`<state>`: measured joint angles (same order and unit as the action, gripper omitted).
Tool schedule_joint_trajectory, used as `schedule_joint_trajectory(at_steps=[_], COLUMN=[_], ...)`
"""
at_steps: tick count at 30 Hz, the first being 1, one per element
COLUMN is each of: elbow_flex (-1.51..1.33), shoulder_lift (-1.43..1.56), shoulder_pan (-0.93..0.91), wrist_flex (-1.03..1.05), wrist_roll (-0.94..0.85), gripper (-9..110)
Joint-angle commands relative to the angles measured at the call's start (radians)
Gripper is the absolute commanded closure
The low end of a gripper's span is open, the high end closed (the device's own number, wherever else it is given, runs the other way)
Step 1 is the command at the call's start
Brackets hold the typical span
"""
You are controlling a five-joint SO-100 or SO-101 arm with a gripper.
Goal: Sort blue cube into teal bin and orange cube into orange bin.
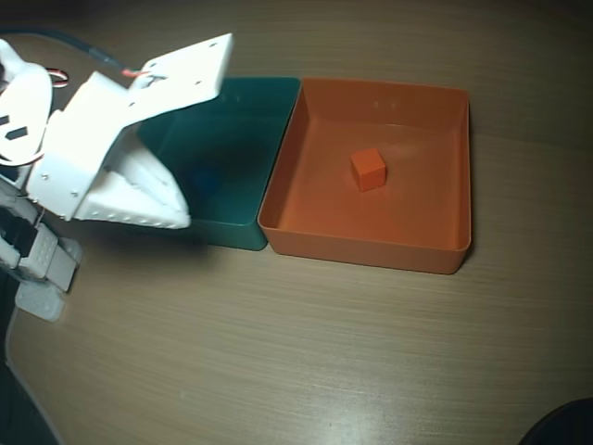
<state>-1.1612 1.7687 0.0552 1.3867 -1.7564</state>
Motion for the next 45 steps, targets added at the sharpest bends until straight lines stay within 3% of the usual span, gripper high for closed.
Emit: schedule_joint_trajectory(at_steps=[1,11,20,37,45], elbow_flex=[-0.140,-0.839,-1.428,-2.005,-2.011], shoulder_lift=[0.176,0.574,0.985,1.574,1.586], shoulder_pan=[-0.005,-0.014,-0.014,-0.014,-0.084], wrist_flex=[-0.049,-0.405,-0.588,-0.394,-0.117], wrist_roll=[-0.005,-0.002,-0.003,-0.003,-0.003], gripper=[107,107,107,107,107])
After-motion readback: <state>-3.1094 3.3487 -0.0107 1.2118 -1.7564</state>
